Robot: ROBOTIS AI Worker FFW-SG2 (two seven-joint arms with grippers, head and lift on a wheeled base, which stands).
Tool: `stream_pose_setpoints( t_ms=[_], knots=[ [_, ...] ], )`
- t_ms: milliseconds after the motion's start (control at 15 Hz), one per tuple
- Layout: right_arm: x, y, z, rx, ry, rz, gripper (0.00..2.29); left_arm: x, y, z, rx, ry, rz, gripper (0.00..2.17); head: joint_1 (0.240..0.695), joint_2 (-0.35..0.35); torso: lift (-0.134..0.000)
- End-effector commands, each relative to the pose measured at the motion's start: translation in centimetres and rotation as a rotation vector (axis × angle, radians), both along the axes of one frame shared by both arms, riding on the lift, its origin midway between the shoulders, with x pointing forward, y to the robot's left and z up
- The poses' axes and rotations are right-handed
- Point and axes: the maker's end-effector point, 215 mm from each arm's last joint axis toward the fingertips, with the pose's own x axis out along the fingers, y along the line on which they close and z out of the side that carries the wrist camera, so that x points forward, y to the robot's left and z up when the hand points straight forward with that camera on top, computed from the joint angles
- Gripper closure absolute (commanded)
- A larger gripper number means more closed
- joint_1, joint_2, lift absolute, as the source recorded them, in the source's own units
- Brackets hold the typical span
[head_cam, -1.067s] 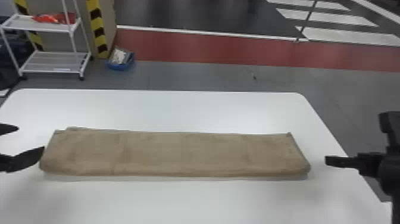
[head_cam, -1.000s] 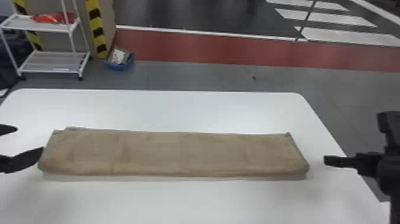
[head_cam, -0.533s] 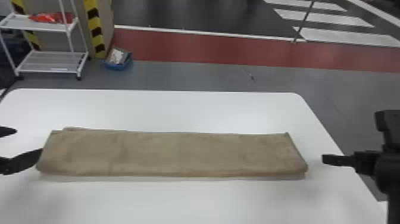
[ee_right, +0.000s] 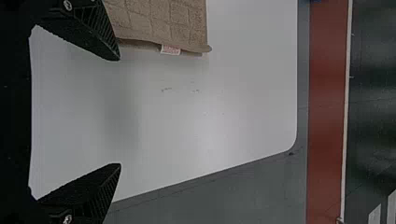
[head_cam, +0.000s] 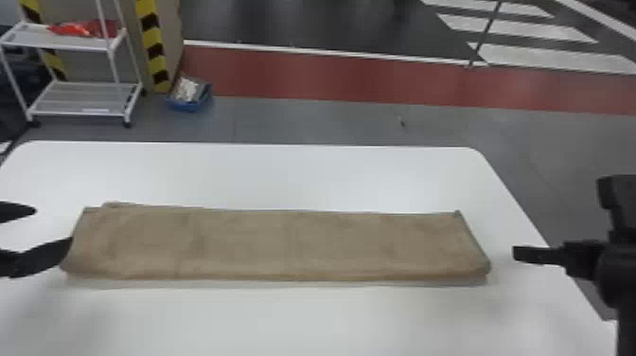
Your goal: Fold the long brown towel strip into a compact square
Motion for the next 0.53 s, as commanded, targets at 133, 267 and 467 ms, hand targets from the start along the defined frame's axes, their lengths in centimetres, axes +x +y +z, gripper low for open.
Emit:
stream_pose_setpoints(
  t_ms=[133, 267, 467],
  knots=[
    [0.0, 0.2, -0.4, 0.0, 0.003, 0.005, 0.07, -0.2, -0.7, -1.3, -0.013, 0.029, -0.009, 0.21, 0.695, -0.185, -0.125],
    [-0.1, 0.3, -0.7, 0.003, 0.008, 0.004, 0.07, 0.0, -0.8, -2.1, -0.011, 0.039, 0.018, 0.21, 0.695, -0.186, -0.125],
    [-0.3, 0.2, -1.0, -0.013, 0.013, 0.013, 0.07, -0.1, -1.4, -4.2, -0.103, 0.171, 0.117, 0.21, 0.695, -0.186, -0.125]
  ],
)
